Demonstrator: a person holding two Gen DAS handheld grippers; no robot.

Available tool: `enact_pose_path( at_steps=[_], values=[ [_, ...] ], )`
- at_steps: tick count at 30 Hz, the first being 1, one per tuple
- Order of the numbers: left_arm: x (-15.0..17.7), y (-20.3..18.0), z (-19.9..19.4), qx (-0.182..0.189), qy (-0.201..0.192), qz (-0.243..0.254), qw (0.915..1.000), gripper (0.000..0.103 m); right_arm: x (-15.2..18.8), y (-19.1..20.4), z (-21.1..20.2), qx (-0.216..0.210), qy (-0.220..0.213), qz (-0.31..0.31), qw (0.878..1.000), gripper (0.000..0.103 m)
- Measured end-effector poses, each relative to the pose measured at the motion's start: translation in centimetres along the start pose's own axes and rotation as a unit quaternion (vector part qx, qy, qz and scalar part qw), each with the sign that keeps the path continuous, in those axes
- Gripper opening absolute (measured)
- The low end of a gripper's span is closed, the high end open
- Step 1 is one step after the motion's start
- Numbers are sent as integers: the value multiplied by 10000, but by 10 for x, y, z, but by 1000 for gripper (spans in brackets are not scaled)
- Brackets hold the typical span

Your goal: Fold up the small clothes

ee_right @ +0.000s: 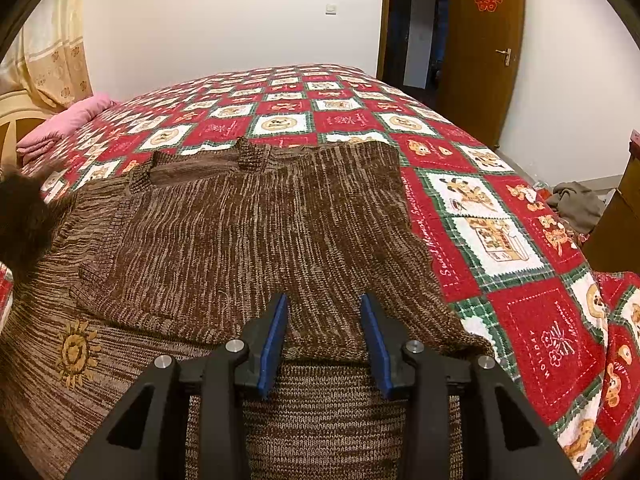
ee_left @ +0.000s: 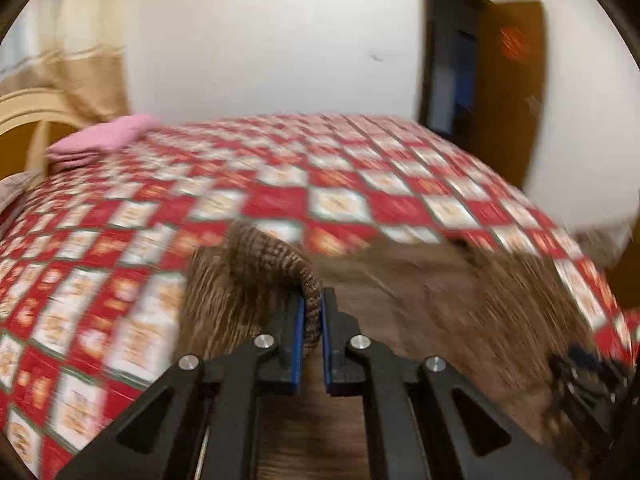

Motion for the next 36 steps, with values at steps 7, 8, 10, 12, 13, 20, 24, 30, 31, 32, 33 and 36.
enact_pose_path(
  at_steps=[7,8,10,12,13,20,24,30,31,32,33,36],
  values=[
    [39,-22,31,234,962,142,9950,17,1,0,0,-18,-7,22,10000,40],
    [37,-17,25,293,966,80,9949,32,0,0,0,-20,-4,24,10000,40],
    [38,-5,10,275,902,5,9955,71,1,0,0,-26,-5,27,10000,40],
    [42,12,-13,143,477,-232,9985,90,1,0,0,-36,2,36,10000,41],
    [45,29,-27,26,249,-462,9986,93,1,0,0,-32,5,32,10000,41],
    [81,95,0,-498,929,-1788,9782,89,-6,9,-2,152,142,-99,9997,42],
    [85,107,-11,-278,532,-2372,9696,90,-29,55,-37,-1286,-217,92,9914,42],
    [86,103,-11,-291,434,-2346,9707,90,-54,132,-33,-2204,-218,-274,9748,79],
    [87,104,-12,-269,410,-2362,9705,90,-56,144,-25,-2171,-166,-454,9750,79],
    [87,106,-11,-249,399,-2378,9702,90,-57,158,-10,-2021,27,-709,9768,79],
    [85,109,-10,-240,401,-2387,9700,90,-54,166,3,-1848,240,-869,9786,79],
    [86,109,-9,-268,419,-2368,9703,90,-49,173,26,-1875,651,-1024,9747,18]
  ],
)
Point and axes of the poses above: each gripper's, at about its wrist camera, not at the fingertips, and z roughly the way its jaws point, y to its left, x to its underside, the point moved 2 cm from there along z, roughly the way its jaws point, and after that the axes turned 1 degree about x, right-handed, at the moved point
